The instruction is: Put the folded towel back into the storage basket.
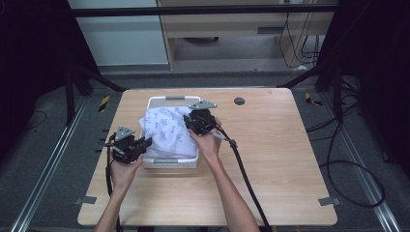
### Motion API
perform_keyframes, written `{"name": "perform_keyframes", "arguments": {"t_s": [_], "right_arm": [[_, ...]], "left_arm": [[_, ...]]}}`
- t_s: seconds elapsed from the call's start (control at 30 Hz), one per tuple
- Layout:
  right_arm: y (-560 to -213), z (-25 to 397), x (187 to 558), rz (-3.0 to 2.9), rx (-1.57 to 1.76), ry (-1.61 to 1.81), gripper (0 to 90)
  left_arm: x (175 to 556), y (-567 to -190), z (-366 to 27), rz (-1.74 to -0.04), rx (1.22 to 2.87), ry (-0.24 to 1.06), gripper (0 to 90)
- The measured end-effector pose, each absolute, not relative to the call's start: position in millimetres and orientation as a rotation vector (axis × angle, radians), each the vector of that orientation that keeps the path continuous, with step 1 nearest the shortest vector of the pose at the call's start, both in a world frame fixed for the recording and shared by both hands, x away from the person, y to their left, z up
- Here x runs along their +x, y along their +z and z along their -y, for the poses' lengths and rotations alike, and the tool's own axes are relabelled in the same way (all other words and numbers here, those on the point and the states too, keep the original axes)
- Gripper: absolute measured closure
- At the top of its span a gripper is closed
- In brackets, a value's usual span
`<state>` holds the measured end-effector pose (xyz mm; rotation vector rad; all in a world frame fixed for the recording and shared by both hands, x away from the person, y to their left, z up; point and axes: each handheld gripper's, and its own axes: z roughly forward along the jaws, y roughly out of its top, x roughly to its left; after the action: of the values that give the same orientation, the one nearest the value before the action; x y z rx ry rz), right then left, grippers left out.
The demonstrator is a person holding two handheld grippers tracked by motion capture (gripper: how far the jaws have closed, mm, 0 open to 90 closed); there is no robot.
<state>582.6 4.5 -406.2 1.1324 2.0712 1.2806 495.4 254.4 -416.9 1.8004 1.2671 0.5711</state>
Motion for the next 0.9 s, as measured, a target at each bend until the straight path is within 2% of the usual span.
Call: {"name": "perform_keyframes", "arguments": {"t_s": [0.9], "right_arm": [[-431.1,-5.1,588.2,-2.138,1.156,1.186,64.5]], "left_arm": [[502.7,-435.5,-249.3,-1.314,1.879,0.549,75.3]]}}
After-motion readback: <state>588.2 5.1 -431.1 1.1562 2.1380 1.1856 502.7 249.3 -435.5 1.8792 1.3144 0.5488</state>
